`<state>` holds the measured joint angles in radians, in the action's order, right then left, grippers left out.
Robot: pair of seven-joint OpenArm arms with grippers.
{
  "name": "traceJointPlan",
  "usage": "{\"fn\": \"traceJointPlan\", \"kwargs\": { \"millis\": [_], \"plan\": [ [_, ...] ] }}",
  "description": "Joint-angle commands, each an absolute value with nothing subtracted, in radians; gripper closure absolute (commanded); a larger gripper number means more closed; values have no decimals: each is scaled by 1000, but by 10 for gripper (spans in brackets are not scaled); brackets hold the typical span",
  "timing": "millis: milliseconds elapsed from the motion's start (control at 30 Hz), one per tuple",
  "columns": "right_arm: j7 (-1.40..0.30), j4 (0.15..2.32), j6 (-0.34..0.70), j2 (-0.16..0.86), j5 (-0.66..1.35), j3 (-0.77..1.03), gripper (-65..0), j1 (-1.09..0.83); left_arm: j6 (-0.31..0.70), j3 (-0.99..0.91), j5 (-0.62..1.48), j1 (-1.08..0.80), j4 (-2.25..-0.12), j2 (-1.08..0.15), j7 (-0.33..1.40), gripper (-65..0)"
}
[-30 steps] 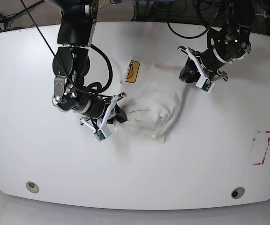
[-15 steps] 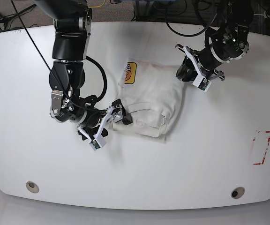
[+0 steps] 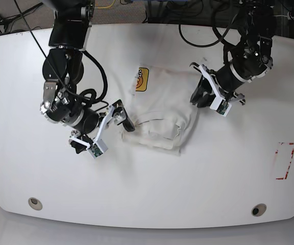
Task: Fold the T-shirt properly
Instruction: 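Regrasp the shirt with both grippers at its two sides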
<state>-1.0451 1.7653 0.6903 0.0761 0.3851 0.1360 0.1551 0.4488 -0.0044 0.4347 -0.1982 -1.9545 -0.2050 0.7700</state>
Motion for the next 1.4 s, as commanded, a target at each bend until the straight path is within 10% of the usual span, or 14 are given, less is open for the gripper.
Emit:
{"fn": "traceJointPlan", "kwargs": {
  "millis": [0, 200, 667, 1367],
  "plan": [
    [-1027, 1873, 698, 51, 404, 137, -650, 133, 449, -8, 441, -153, -1965, -189, 742, -114],
    [-1027, 1870, 698, 2, 404, 120, -650, 104, 449, -8, 441, -87, -1868, -156, 742, -114],
    [-885, 1600, 698, -28, 394, -44, -165, 151, 449, 45, 441, -70, -1744, -134, 737, -114],
    [-628, 1096, 698, 50, 394, -53, -160, 348, 449, 50, 440, -71, -1515, -136, 734, -114]
  ]
}}
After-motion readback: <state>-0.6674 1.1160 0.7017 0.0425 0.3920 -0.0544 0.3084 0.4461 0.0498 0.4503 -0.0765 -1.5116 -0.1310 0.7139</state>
